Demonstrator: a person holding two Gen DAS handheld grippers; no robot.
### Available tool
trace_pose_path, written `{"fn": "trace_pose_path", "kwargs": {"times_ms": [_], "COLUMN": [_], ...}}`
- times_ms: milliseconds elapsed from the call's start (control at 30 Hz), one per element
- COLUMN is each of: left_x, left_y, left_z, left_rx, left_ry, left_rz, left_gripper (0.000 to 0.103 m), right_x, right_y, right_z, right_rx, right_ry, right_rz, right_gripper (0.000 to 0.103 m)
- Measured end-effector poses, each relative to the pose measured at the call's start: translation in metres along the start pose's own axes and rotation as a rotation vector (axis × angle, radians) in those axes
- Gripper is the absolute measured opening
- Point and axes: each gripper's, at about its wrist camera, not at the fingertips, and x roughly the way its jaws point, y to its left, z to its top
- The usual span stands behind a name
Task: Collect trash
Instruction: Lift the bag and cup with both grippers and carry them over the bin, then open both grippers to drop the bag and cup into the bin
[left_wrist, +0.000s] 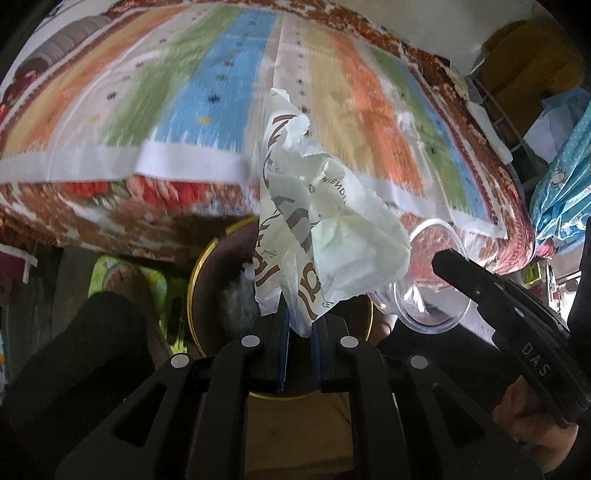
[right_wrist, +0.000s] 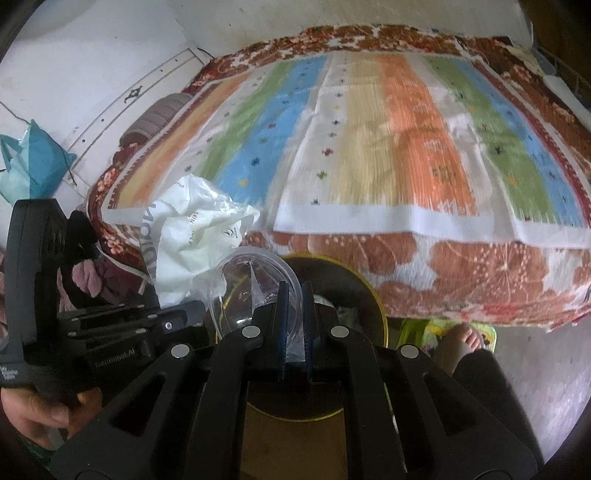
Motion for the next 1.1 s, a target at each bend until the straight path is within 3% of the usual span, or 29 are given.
{"fn": "trace_pose_path", "kwargs": {"times_ms": [333,567,1100], "left_x": [0.024,0.054,0.106], "left_y": [0.000,0.011,0.013], "left_z": [-0.013,-0.017,-0.018], "left_rx": [-0.016,-0.070,-0.053], "left_ry": [0.085,0.167,0.263], "left_rz": [0.030,0.095,0.206], "left_gripper": [0.010,0.010,0.012], "right_x": [0.029,0.043,0.085], "right_y": [-0.020,-0.029,-0.046], "right_z": [-0.017,-0.021,-0.025], "right_rx": [0.113,0.162,0.221], "right_ry": [0.103,0.148,0.246], "right_rz": [-0.006,-0.012,-0.072], "right_gripper": [0.006,0.006,0.008]}}
